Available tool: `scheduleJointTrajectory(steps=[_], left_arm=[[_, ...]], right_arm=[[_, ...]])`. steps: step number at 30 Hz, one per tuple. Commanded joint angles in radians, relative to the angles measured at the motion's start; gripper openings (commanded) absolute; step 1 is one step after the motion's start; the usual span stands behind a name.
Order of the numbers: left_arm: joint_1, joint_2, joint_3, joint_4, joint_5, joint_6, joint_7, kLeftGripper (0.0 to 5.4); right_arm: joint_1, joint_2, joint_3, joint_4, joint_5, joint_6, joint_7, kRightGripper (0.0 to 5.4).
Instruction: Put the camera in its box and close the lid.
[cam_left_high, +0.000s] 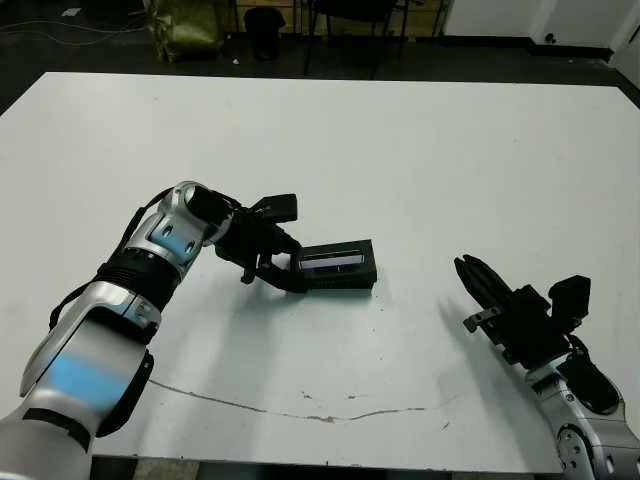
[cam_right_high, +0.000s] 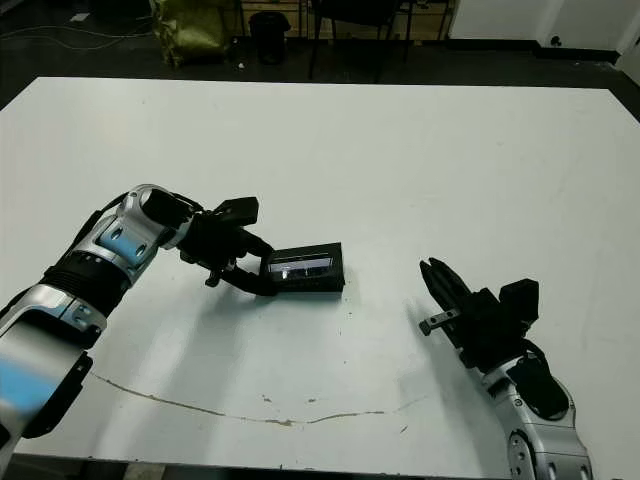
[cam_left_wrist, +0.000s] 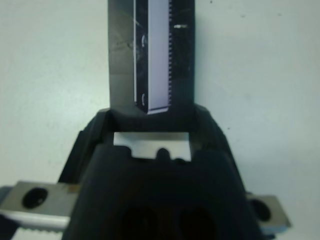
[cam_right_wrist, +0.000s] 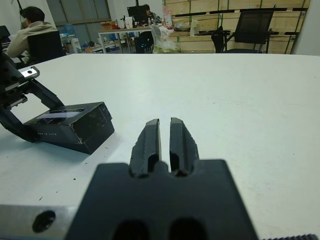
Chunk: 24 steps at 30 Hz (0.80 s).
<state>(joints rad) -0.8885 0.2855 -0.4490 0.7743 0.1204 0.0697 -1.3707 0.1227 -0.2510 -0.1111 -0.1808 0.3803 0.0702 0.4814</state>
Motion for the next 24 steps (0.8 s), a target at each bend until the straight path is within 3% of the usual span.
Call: scheduleJointTrajectory(steps=[1, 13, 24], left_arm=[[-0.001, -0.048, -0.043, -0.019, 0.028, -0.004, -0.006, 2.23], [0.000, -0.072, -0.084, -0.016, 0.072, -0.056, 0.004, 2.23], [0.010, -0.076, -0.094, -0.045, 0.097, -0.018, 0.028, 2.23]], right_arm=[[0.009, 0.003, 0.002, 0.006, 0.005, 0.015, -0.001, 0.00], [0.007, 0.010, -0.002, 0.017, 0.004, -0.004, 0.011, 0.00], [0.009, 0.007, -0.002, 0.000, -0.005, 0.021, -0.003, 0.00]])
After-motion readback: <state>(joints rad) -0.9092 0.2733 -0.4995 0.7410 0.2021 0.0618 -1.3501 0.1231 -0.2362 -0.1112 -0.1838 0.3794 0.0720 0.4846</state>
